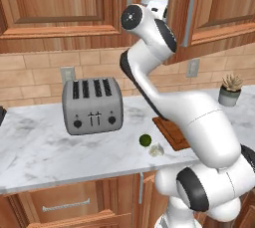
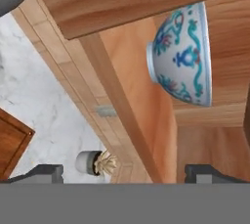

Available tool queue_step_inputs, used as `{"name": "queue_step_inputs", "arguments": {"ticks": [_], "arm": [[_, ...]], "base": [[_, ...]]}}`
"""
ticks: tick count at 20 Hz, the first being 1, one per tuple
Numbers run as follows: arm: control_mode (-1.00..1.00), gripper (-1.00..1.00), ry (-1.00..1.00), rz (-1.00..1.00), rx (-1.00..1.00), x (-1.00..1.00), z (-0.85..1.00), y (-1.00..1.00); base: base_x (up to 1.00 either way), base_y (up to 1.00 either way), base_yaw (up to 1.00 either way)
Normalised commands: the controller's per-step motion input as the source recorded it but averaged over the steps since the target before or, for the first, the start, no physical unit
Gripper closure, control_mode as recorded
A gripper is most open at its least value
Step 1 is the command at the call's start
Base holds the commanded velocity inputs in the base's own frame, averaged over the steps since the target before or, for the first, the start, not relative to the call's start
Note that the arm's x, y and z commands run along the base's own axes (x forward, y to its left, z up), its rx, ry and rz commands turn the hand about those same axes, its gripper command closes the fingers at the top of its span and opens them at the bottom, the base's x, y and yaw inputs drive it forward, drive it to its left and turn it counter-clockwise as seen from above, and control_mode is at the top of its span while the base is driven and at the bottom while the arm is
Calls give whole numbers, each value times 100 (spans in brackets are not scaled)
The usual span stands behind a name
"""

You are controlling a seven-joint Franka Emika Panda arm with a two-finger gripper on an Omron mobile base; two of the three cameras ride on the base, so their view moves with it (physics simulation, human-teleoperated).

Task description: Open the cabinet. Place the bowl and condiment on the counter. Then place the lime and garlic on the cutting board.

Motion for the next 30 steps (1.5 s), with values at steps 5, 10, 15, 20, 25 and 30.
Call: {"name": "queue_step_inputs", "arguments": {"ticks": [5, 10, 15, 20, 25, 30], "arm": [[-100, -100, -2, 0, 1, -49, 0, -100], [-100, -100, -13, 2, 0, -100, 0, -98], [-100, -100, -10, 0, 0, -100, 2, -100], [-100, -100, -1, -1, 0, -73, 12, -95], [-100, -100, 7, -9, 0, -32, 12, -99], [-100, -100, 15, -17, 0, -16, 12, -100]], "base": [[0, 0, 0], [0, 0, 0], [0, 0, 0], [0, 0, 0], [0, 0, 0], [0, 0, 0]]}}
